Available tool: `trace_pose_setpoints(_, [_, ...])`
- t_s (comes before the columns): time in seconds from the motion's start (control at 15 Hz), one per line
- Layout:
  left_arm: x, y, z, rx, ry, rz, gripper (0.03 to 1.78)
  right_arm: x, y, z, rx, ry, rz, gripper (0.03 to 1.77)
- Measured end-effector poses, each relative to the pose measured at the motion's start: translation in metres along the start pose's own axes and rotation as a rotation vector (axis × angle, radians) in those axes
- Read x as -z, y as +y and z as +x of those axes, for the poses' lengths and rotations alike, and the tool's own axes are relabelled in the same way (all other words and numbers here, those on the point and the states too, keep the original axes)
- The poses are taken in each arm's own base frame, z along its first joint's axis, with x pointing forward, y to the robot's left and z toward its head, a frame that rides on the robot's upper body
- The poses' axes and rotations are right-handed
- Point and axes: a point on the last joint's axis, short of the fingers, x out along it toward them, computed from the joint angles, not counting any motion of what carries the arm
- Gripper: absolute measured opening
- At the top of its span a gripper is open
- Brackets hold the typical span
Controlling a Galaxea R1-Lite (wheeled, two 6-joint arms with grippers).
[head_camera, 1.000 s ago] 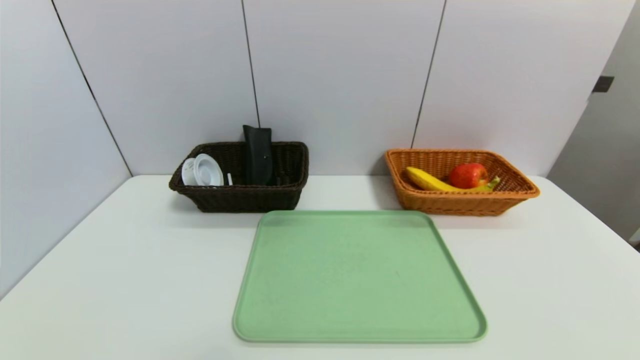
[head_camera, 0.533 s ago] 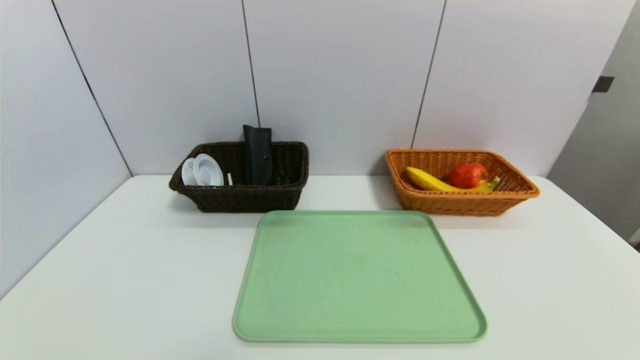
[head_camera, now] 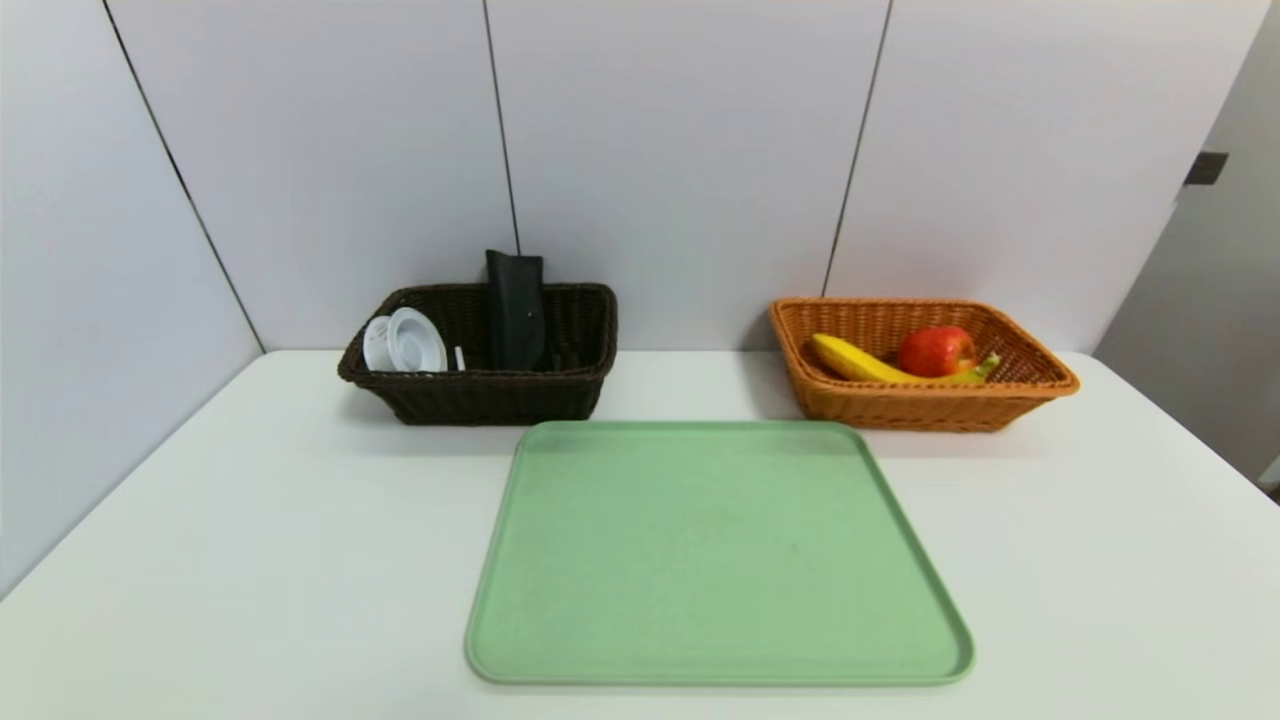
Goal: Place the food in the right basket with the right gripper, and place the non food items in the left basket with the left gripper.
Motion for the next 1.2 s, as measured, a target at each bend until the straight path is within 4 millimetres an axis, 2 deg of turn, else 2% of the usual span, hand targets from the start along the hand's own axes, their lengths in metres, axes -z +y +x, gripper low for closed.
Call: trace_pose_setpoints(1.2, [0.0000, 0.0000, 0.0000, 0.000, 0.000, 0.001, 1.69, 0.0002, 0.0000, 0.0001, 0.000, 0.003, 0.003, 1.71])
